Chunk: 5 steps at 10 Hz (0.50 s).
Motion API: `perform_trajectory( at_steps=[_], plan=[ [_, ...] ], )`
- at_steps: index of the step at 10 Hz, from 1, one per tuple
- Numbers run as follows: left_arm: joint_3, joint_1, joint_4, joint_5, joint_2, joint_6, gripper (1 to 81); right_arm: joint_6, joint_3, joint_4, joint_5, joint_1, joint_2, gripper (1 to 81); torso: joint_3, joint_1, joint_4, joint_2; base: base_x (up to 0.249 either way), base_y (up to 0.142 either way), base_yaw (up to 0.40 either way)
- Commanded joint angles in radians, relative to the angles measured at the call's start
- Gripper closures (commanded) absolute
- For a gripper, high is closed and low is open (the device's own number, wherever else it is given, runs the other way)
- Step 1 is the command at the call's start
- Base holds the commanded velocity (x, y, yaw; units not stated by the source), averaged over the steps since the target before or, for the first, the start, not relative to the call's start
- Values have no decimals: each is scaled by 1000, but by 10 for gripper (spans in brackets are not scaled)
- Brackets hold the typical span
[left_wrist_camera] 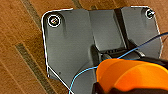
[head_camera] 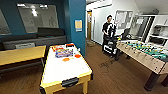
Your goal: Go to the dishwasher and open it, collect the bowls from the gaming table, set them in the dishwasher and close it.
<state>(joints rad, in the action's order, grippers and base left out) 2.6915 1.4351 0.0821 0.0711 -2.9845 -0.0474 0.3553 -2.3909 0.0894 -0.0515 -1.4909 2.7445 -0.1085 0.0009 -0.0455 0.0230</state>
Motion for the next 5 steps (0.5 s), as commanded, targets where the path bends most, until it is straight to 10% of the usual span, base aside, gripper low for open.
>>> perform_trajectory(
  at_steps=[1, 5],
  plan=[
    [7, -46, 11, 59, -4, 11, 811, -4, -14, 20, 48, 43, -9, 811, 0, 0, 0, 0, 0, 0, -395],
    [10, -46, 24, 59, -10, 9, 811, -4, -23, 20, 47, 43, -1, 811, 0, 0, 0, 0, 0, 0, -395]
  ],
)
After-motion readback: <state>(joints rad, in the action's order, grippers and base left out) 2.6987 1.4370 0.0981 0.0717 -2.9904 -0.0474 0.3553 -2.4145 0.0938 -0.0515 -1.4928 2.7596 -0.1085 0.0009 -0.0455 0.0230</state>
